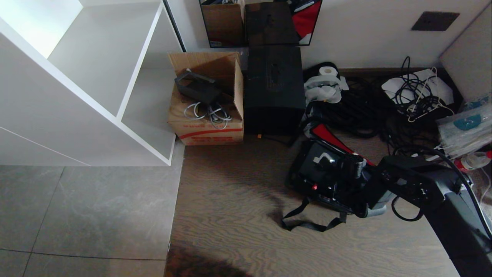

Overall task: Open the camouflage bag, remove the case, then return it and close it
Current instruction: Lift the black box

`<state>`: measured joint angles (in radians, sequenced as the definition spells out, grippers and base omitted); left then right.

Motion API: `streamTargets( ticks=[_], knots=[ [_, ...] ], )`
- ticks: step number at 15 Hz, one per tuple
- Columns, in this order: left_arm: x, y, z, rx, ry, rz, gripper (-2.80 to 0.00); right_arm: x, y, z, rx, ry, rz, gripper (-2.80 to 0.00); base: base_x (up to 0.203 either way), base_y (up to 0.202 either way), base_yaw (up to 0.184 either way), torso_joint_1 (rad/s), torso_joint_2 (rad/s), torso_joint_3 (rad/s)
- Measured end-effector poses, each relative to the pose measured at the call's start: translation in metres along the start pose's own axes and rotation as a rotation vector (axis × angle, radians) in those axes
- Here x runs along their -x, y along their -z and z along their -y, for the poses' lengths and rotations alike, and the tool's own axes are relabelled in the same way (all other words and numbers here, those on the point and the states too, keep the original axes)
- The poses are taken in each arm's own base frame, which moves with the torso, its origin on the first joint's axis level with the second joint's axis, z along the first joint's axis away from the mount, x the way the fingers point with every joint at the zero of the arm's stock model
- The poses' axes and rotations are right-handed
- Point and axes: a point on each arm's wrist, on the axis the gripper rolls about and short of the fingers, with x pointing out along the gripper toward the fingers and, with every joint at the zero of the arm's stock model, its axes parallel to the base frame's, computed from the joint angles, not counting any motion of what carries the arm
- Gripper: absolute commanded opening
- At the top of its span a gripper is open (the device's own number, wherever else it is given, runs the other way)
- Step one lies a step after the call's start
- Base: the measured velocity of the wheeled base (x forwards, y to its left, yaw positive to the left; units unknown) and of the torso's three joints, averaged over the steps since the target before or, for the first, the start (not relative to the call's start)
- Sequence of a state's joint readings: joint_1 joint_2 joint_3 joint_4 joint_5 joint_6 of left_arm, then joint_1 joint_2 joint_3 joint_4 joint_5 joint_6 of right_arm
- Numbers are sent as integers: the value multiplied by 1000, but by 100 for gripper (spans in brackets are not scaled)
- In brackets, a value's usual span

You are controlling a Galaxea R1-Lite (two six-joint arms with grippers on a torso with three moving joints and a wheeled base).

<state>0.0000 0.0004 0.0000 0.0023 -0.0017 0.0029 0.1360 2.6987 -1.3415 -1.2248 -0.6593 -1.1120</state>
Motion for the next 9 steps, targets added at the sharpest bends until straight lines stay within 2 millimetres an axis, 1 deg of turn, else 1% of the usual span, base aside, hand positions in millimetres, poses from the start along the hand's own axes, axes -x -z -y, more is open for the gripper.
streamTargets(
  ticks=[5,9],
  knots=[
    [0,0,0,0,0,0,-280,-14,-5,4,-24,60,-47,0,0,0,0,0,0,0],
    [0,0,0,0,0,0,-280,-16,-4,2,-27,84,-89,0,0,0,0,0,0,0]
  ],
)
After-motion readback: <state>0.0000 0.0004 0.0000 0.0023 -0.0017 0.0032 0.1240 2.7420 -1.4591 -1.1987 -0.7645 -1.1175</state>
